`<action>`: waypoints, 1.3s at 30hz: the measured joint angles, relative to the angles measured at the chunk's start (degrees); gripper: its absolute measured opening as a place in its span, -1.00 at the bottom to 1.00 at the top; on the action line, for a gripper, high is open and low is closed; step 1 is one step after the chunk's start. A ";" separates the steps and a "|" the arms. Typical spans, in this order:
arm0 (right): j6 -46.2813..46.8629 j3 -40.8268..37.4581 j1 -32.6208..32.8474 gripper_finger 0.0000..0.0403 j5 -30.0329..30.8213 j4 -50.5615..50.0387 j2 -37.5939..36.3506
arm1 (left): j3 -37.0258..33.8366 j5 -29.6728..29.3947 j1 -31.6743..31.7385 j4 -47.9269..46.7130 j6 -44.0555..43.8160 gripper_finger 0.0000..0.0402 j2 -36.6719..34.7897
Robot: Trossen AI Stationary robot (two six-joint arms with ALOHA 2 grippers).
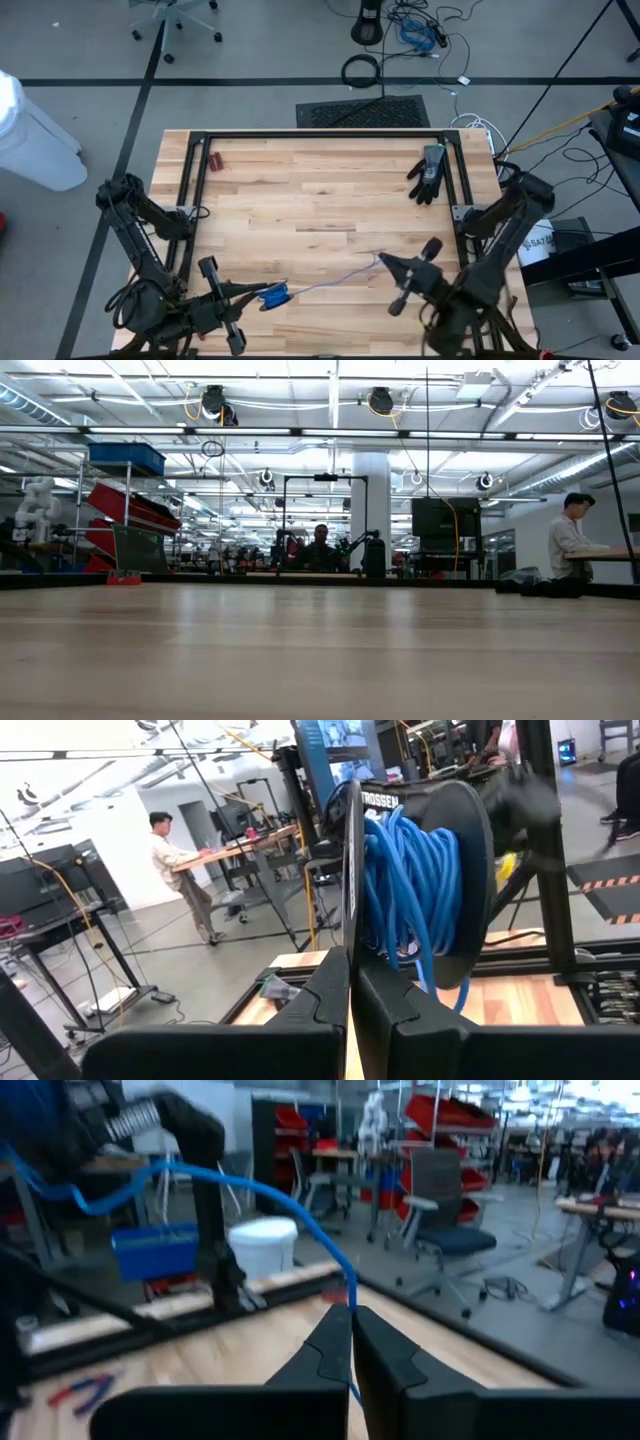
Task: Coil cords
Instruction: Coil the blue wire onto a spool
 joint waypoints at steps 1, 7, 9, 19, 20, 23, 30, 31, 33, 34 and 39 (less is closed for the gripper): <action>-3.67 0.00 0.46 -1.00 0.93 2.92 -0.78 | 0.00 0.00 0.00 -0.02 0.04 -0.97 0.00; -31.28 0.00 1.78 -1.00 2.29 24.19 -4.18 | 0.01 0.00 0.02 -0.03 0.03 -0.97 -0.04; -41.07 0.00 1.79 -1.00 2.30 32.10 -4.65 | 0.01 0.00 0.02 -0.05 0.03 -0.97 -0.04; -81.52 0.00 1.74 -1.00 2.24 67.45 -4.84 | 0.01 0.48 0.04 -0.07 -0.01 -0.97 -0.04; -85.61 0.00 1.74 -1.00 2.24 71.03 -4.84 | 0.01 0.71 0.04 -0.07 -0.02 -0.97 -0.04; -97.34 0.00 1.59 -1.00 1.36 82.07 -4.84 | 0.01 3.45 0.04 -0.23 -0.28 -0.97 -0.04; -106.43 0.02 0.05 -1.00 -6.44 89.98 -6.62 | 0.04 6.05 0.04 -0.27 -0.41 -0.97 -0.04; -106.42 0.02 -0.05 -1.00 -7.25 90.00 -6.87 | 0.04 6.10 0.04 -0.27 -0.41 -0.97 -0.04; -106.38 0.02 -0.37 -1.00 -9.35 89.93 -6.98 | 0.04 6.57 0.00 -0.29 -0.41 -0.97 -0.04; -106.37 0.02 -0.63 -1.00 -10.25 89.94 -7.02 | 0.04 7.11 -0.01 -0.29 -0.40 -0.97 -0.04; -108.02 0.02 -1.44 -1.00 -11.48 91.00 -8.16 | 0.04 14.24 -0.79 -0.31 -0.39 -0.97 -0.04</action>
